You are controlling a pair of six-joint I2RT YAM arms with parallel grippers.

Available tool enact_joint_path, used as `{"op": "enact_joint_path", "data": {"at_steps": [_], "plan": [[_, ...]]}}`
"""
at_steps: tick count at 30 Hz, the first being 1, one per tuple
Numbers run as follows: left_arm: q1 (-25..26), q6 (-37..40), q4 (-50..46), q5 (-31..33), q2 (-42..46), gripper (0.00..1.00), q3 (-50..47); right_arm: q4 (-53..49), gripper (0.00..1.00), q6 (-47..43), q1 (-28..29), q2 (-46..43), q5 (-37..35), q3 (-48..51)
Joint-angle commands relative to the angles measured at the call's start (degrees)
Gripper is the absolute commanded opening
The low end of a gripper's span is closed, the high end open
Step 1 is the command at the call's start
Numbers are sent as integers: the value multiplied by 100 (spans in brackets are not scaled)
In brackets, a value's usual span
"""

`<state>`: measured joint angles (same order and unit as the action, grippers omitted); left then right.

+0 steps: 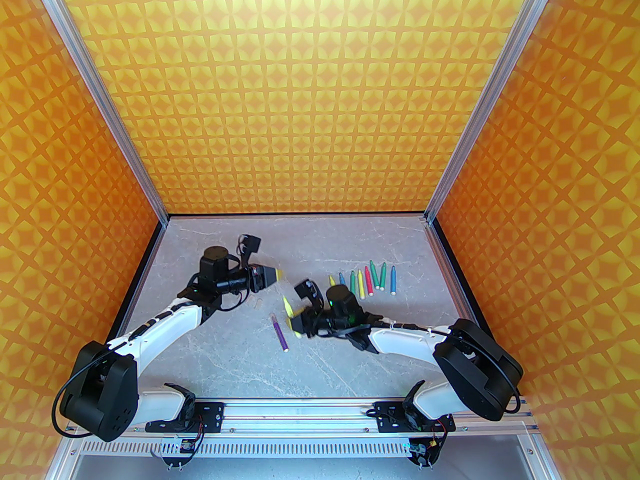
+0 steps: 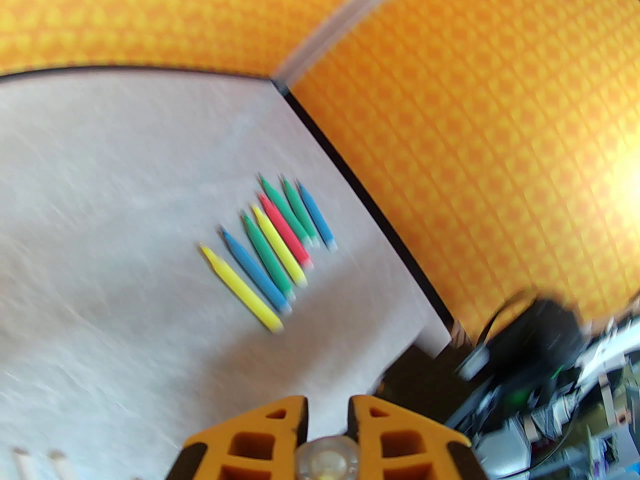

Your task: Open the pen caps

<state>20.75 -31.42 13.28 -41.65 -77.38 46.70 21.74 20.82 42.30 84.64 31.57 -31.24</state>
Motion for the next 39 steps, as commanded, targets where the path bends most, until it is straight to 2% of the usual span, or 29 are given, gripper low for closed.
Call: {"op": "enact_joint_path", "data": {"at_steps": [1,5,10,13,21,30,39], "plan": [[-18,-261,328,200,-151,0,174,163,0,154,24,-155,130,193],[-19,33,-235,311,-237,0,342,-61,0,81,23,-426,-164,215],[-11,962,-1961,889,-292,0,755,-1563,0,-289,-10,-632,-1658,-299],[-6,1384,-2831,1349,-343,0,931,-2101,0,-389,-64,-625,-2222,-628],[31,1743,-3720,1897,-542,0,1048,-3207,0,-516,-169,-204,-3579,-1501],[148,1754,-4329,2546,-1102,0,1179,-3764,0,-388,-396,642,-4153,-2258],[397,1752,-4583,2789,-1777,0,1431,-4105,0,-276,-451,1473,-4374,-2778]]}}
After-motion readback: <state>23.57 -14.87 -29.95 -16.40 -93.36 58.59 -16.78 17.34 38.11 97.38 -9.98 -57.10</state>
